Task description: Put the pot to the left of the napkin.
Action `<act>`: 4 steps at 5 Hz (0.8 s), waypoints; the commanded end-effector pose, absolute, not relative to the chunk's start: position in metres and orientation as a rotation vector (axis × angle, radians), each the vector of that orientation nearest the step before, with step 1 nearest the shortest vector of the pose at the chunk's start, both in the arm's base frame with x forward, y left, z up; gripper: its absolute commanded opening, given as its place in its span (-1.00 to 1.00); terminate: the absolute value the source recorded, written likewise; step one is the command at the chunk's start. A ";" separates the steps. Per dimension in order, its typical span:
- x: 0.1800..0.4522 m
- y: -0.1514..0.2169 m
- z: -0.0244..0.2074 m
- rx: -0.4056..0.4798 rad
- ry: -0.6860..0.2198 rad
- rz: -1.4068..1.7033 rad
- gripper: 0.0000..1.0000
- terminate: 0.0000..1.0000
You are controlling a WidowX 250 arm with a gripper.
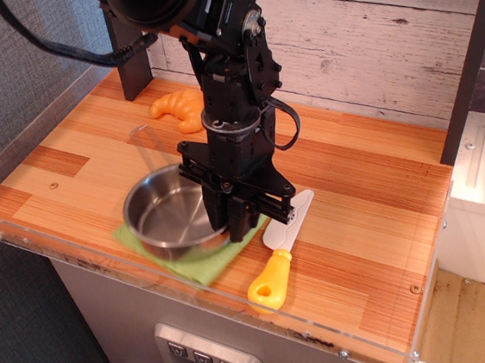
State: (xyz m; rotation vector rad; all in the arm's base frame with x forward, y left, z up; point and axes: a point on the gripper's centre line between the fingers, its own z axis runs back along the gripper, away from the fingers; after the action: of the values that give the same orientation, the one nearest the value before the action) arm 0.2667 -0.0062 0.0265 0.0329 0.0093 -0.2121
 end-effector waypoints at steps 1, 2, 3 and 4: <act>0.274 -0.010 0.069 0.029 -0.081 -0.235 -1.00 -1.00; 0.274 0.005 0.119 0.020 -0.162 -0.145 -1.00 -1.00; 0.265 0.041 0.157 0.018 -0.178 0.001 -1.00 -1.00; 0.265 0.080 0.145 0.025 -0.136 0.075 -1.00 -1.00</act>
State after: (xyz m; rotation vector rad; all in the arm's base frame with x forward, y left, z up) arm 0.2641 0.0776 0.1310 0.0149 -0.0865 0.0762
